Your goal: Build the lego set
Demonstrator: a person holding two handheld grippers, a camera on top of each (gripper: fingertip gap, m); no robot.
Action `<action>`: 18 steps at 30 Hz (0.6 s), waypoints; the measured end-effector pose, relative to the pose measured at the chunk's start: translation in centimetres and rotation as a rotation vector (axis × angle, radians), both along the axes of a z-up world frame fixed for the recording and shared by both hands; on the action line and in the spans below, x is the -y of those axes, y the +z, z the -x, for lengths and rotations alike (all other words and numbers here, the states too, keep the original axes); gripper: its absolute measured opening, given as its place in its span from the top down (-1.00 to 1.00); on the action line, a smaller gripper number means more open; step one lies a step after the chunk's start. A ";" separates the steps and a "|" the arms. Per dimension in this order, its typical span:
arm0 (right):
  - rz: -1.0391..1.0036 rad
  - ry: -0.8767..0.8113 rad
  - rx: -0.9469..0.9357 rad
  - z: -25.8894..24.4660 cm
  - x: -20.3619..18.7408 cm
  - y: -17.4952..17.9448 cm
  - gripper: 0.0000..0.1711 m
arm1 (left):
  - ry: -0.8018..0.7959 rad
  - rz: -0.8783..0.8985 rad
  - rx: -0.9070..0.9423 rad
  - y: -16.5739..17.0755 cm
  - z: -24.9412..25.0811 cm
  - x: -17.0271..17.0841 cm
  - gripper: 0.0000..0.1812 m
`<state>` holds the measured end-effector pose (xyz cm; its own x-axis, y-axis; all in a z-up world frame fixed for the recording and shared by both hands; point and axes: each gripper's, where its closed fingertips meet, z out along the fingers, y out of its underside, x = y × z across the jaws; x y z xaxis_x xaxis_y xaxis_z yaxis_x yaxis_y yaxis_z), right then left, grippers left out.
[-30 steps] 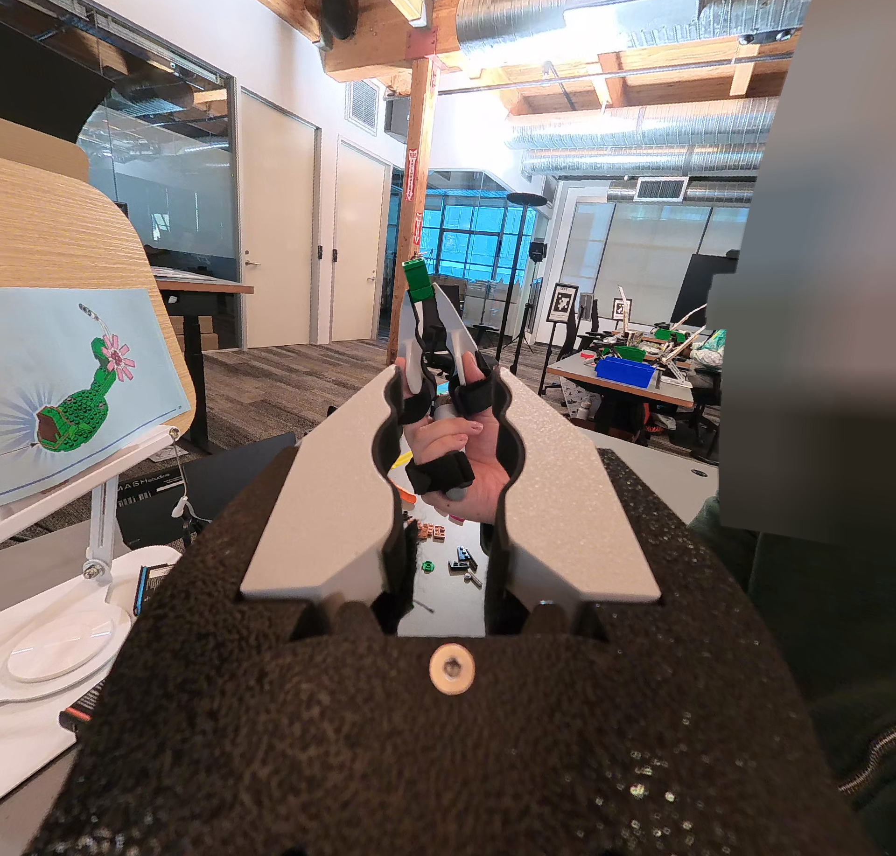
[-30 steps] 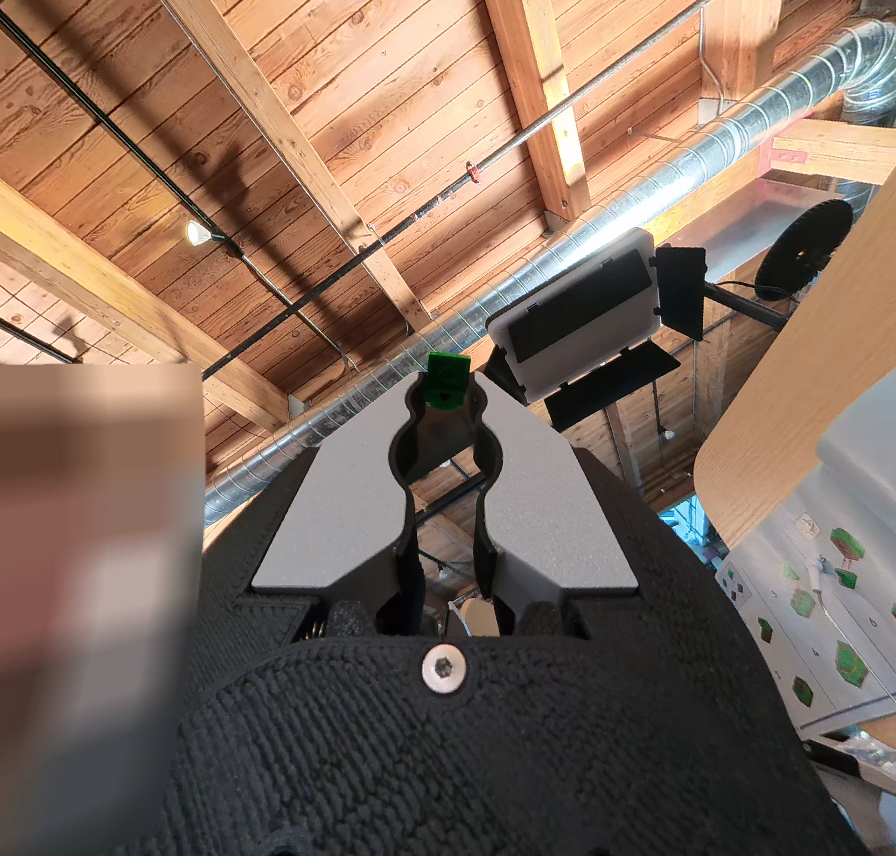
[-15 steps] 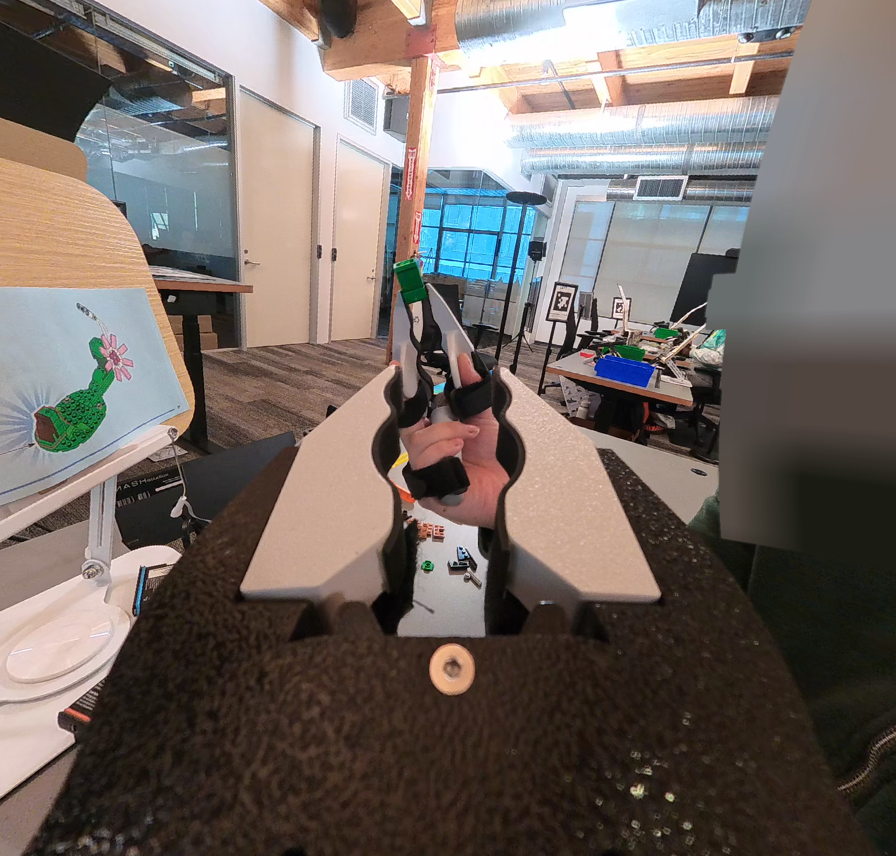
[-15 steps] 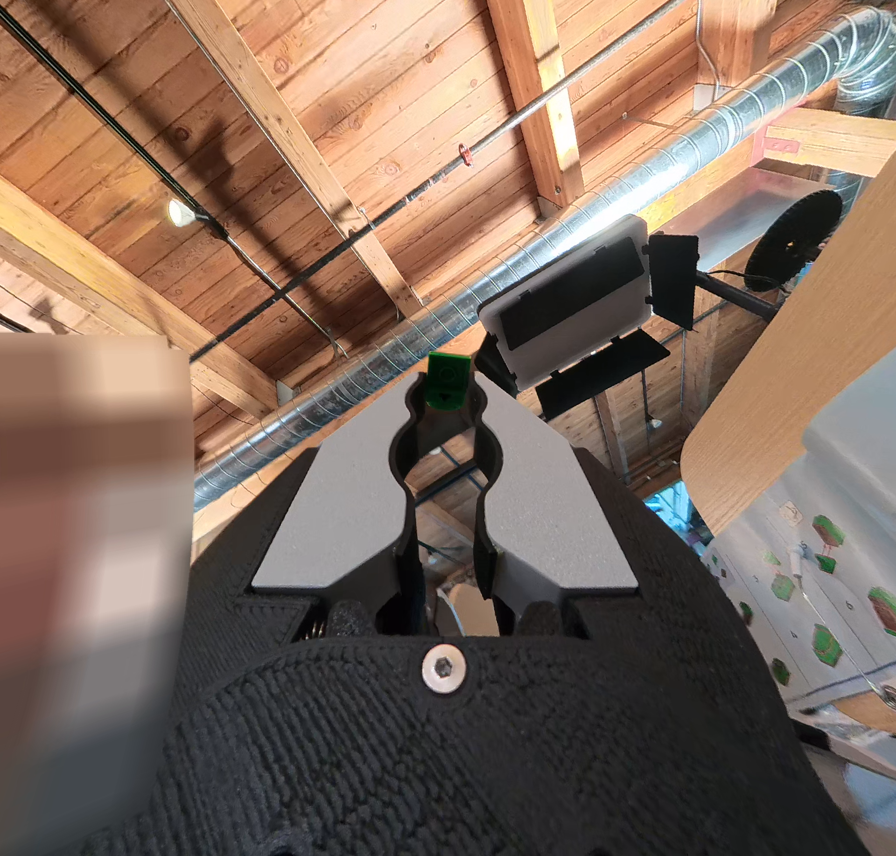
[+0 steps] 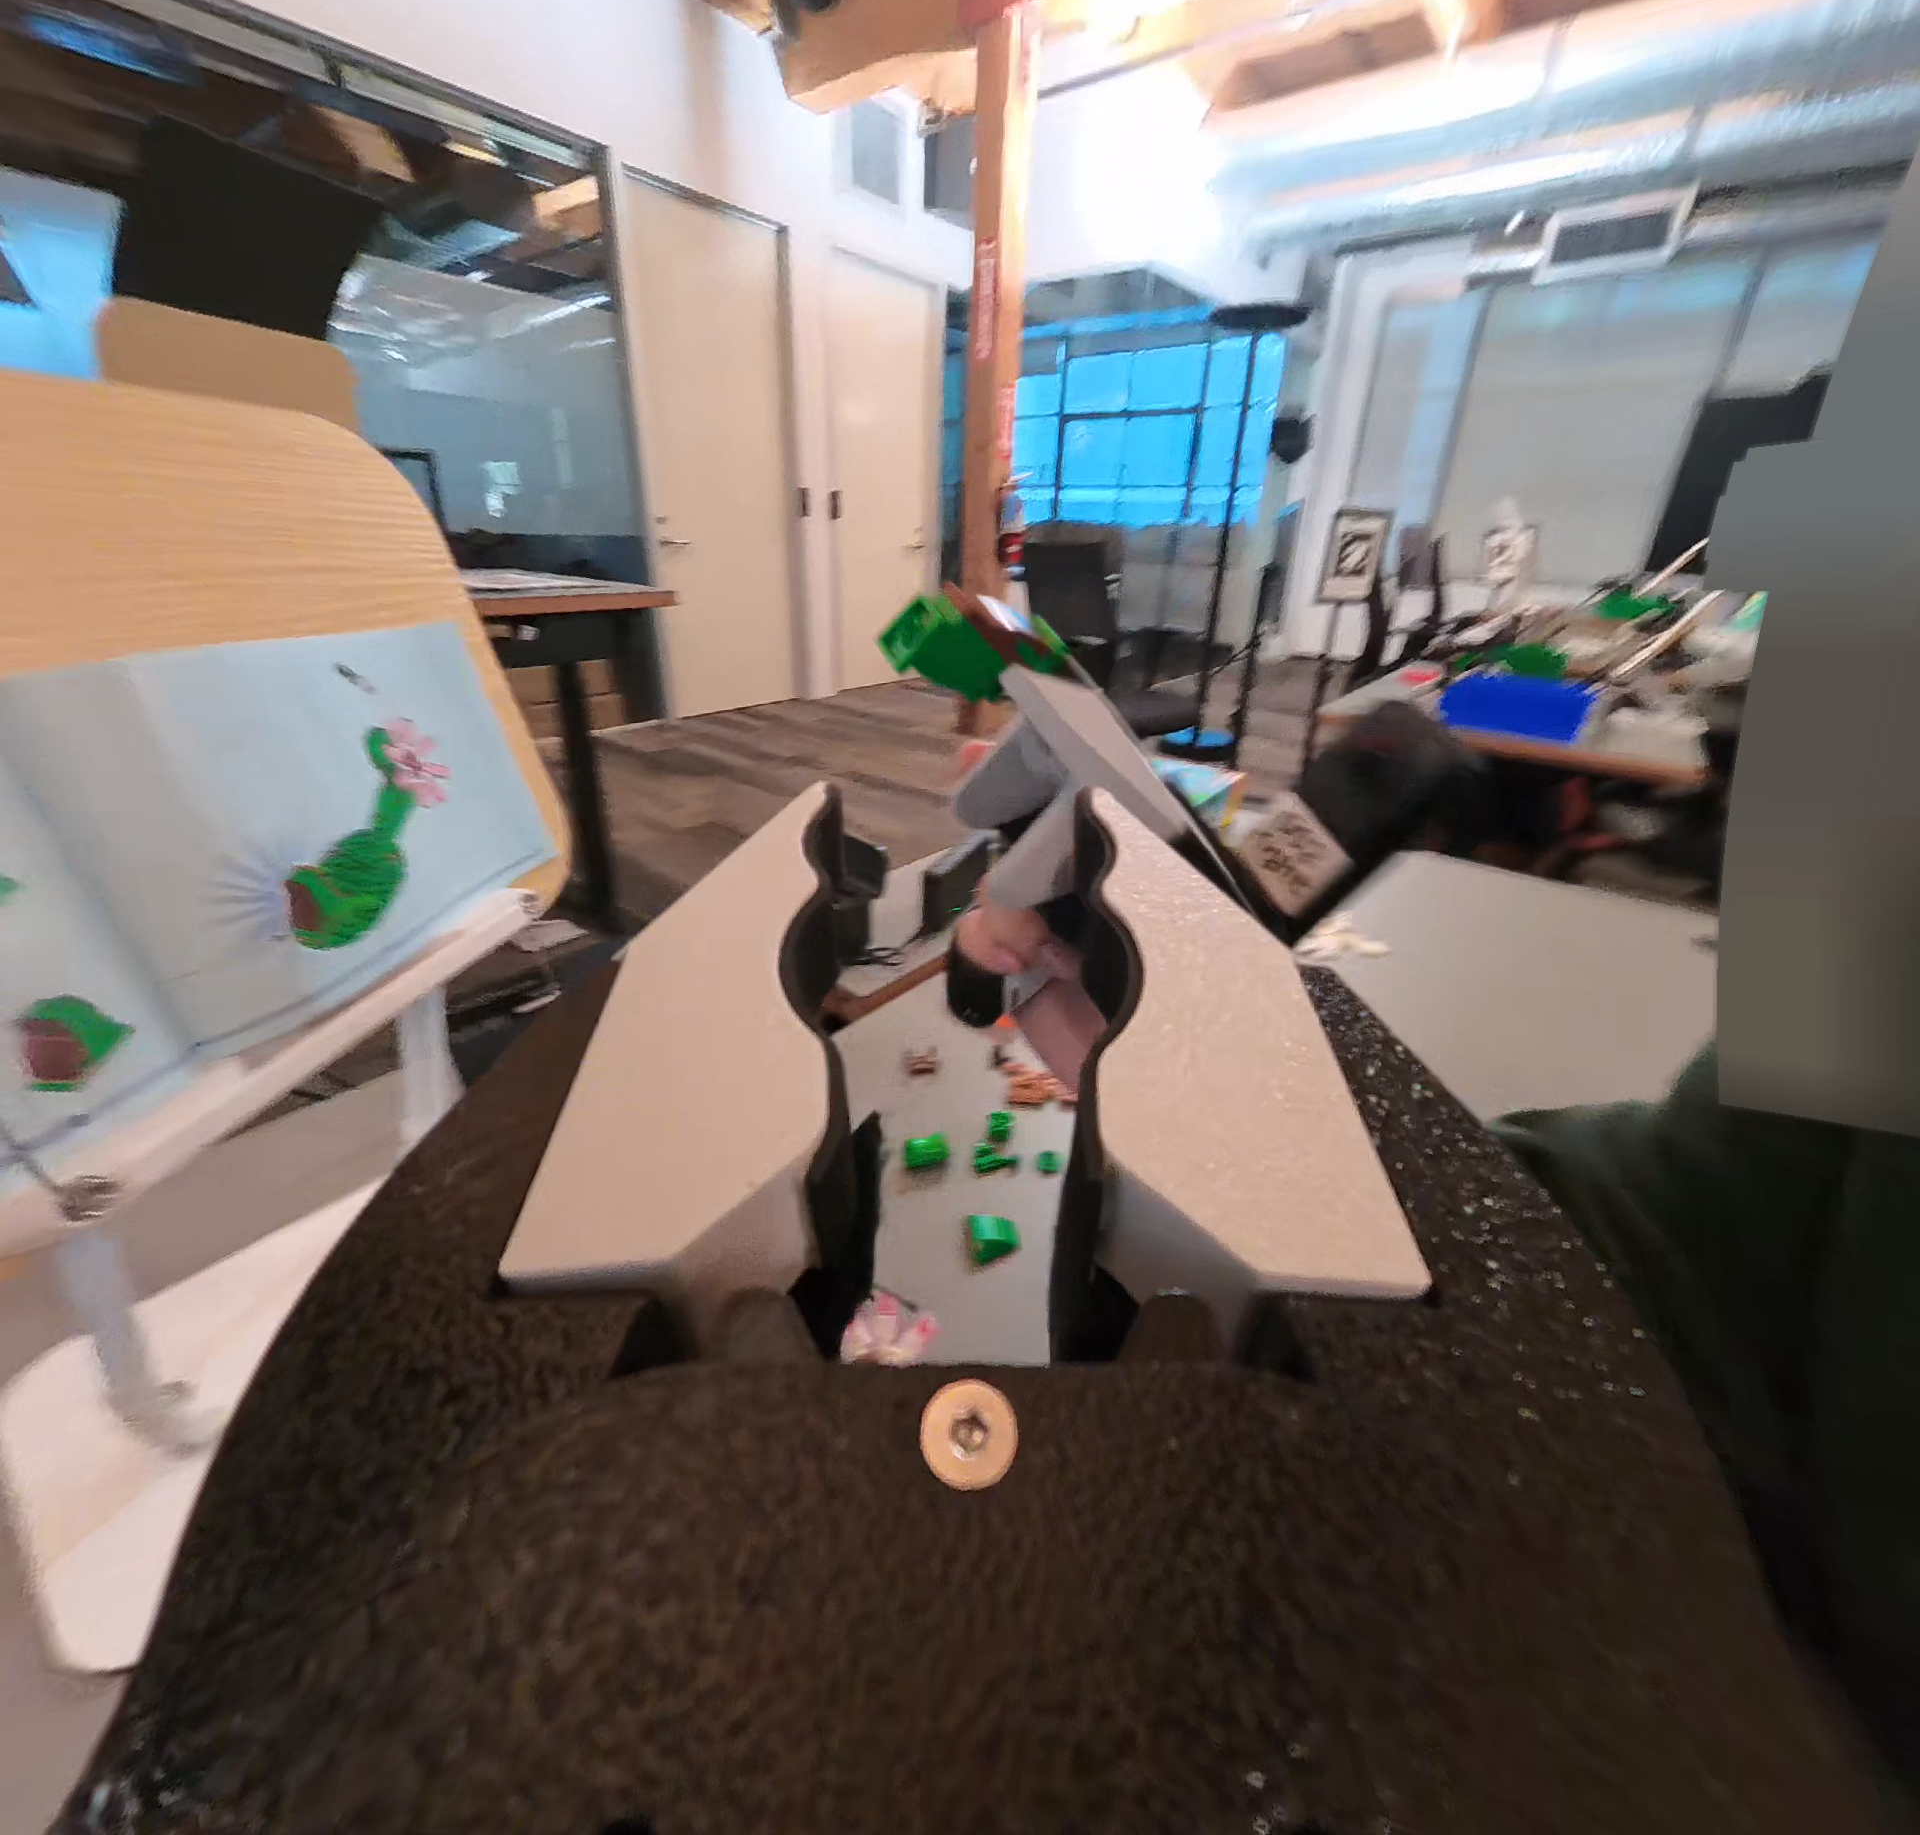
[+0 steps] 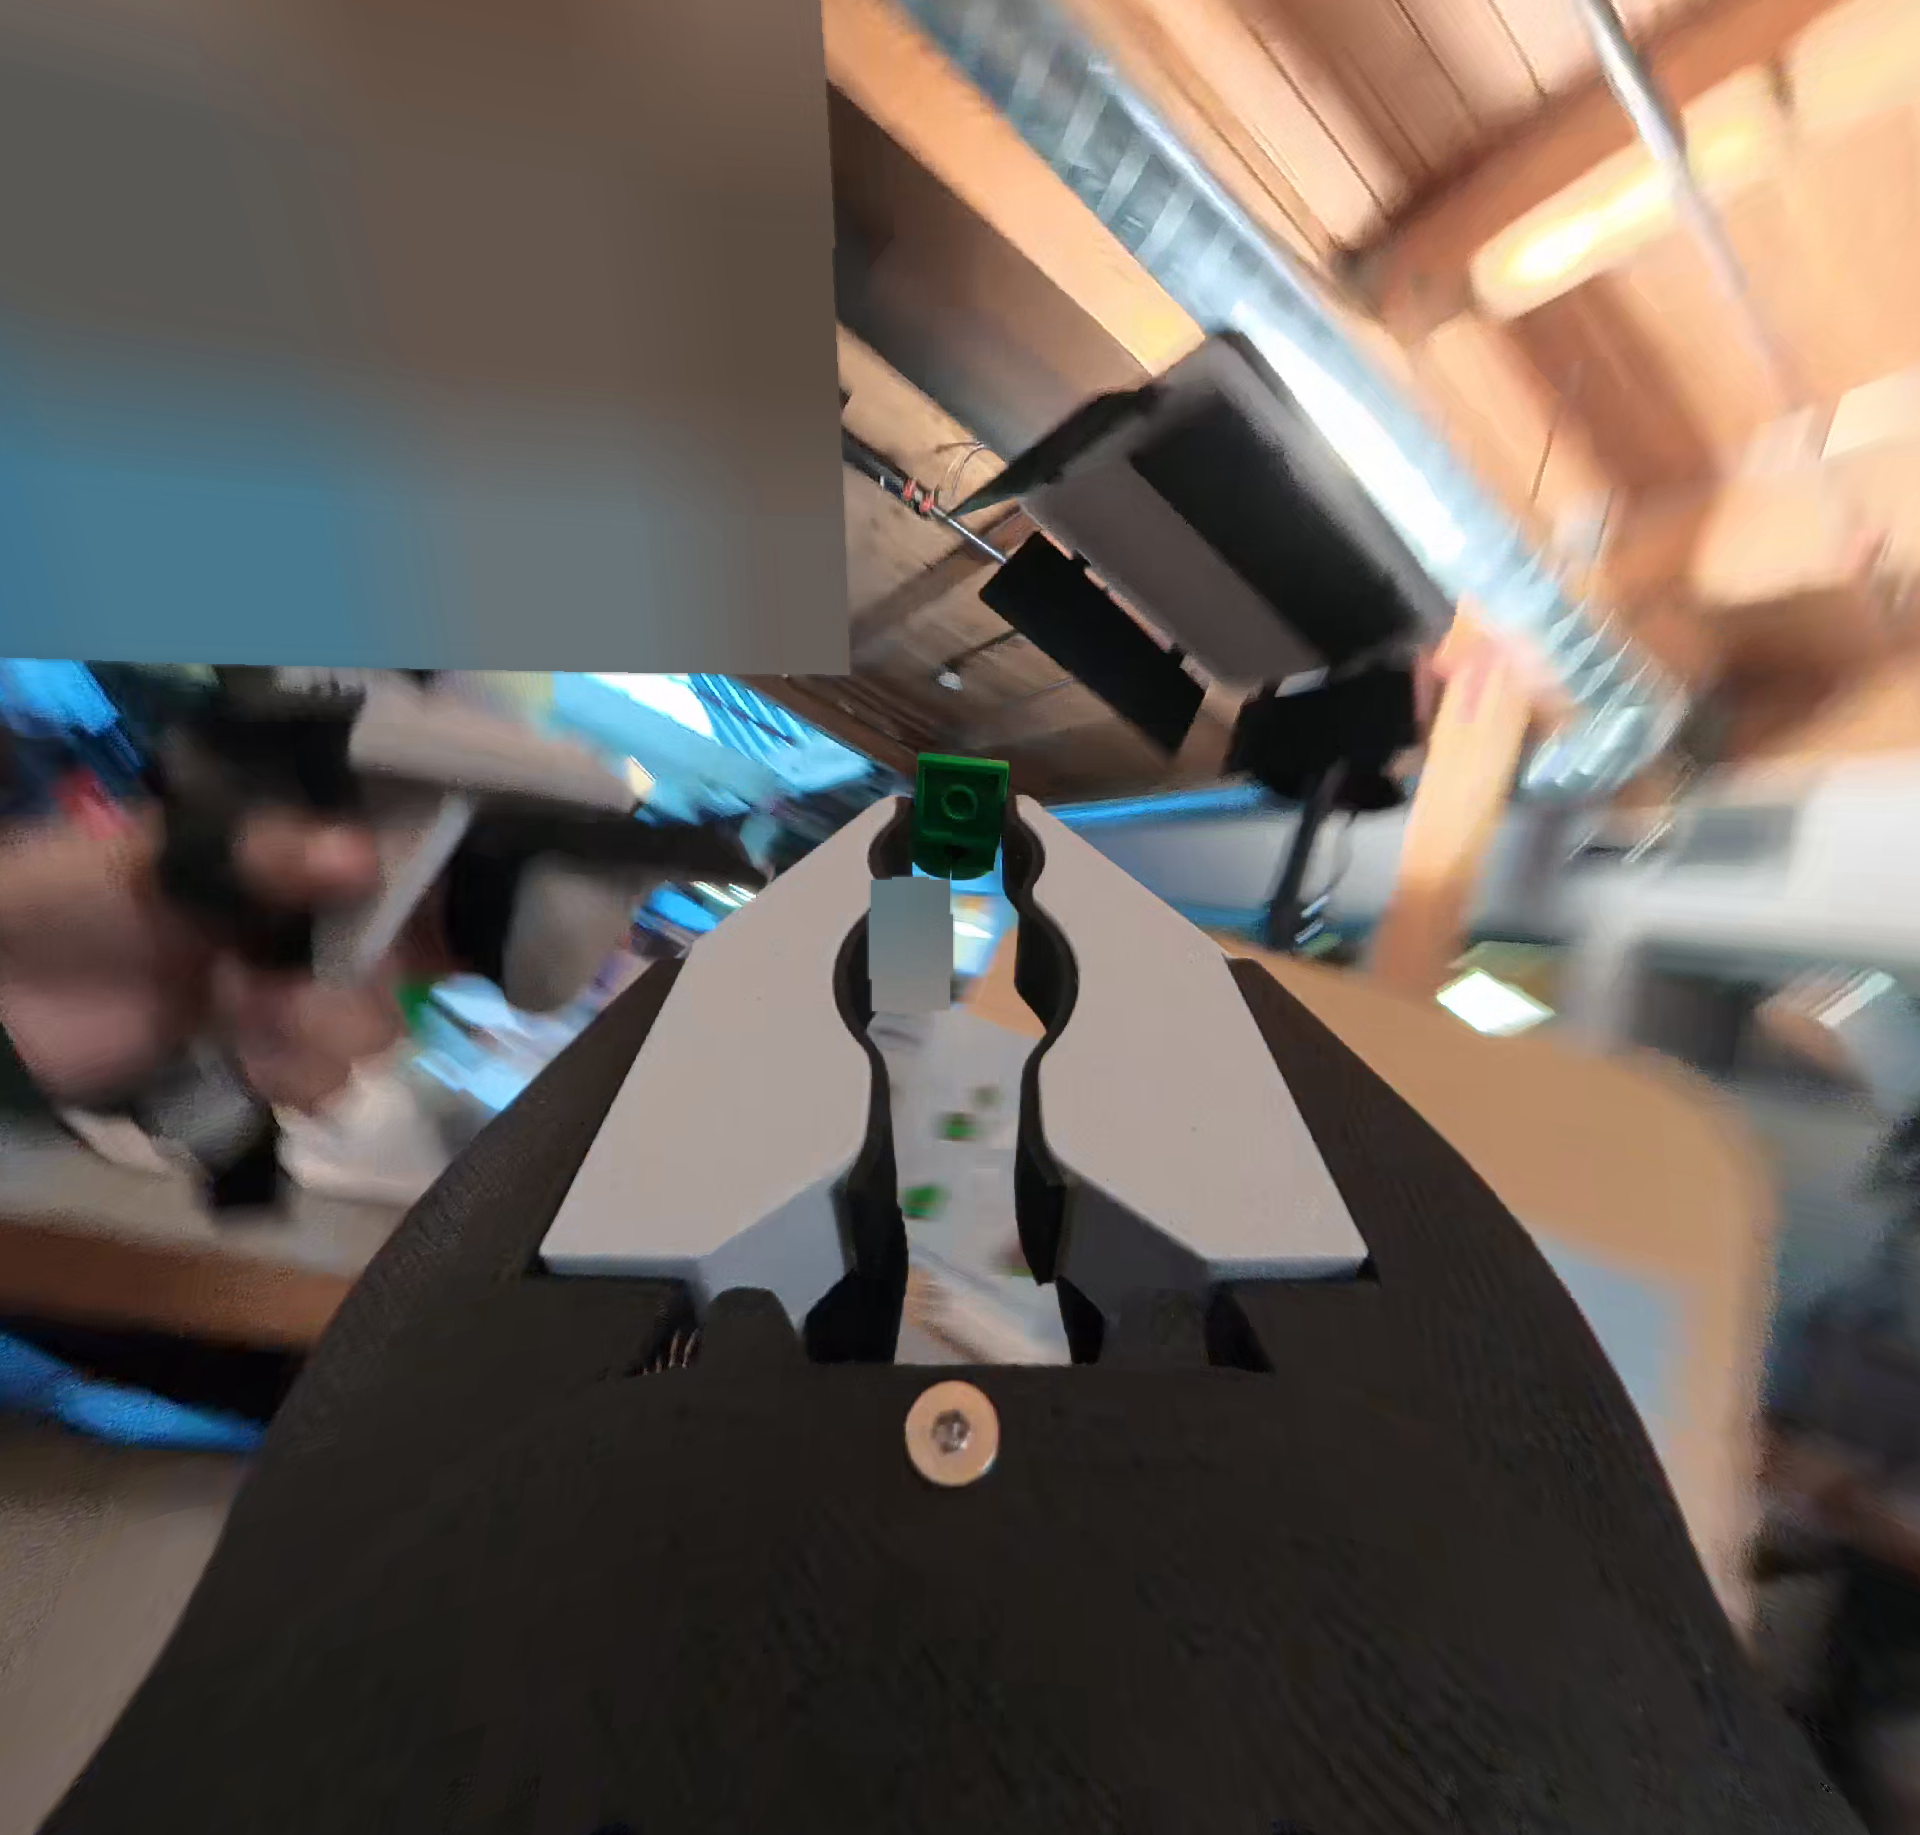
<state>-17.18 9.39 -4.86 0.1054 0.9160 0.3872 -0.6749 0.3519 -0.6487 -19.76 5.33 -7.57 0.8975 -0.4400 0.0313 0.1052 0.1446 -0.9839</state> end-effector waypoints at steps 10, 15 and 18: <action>-0.656 -0.658 -0.049 2.3 3.3 -3.1 0.83 | -0.040 -0.038 0.059 0.7 -0.6 0.0 0.49; -0.742 -0.756 -0.083 2.7 4.1 -3.4 0.83 | -0.050 -0.028 0.002 0.2 -1.1 0.0 0.49; -0.791 -0.790 -0.097 2.8 4.5 -3.6 0.83 | -0.012 -0.034 -0.088 -0.2 -0.9 0.0 0.50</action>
<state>-20.03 4.91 -8.47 0.6094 0.0791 0.7889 -0.1155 0.9933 -0.0104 -18.84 5.29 -7.76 0.8907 -0.4502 -0.0632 0.0200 0.1776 -0.9839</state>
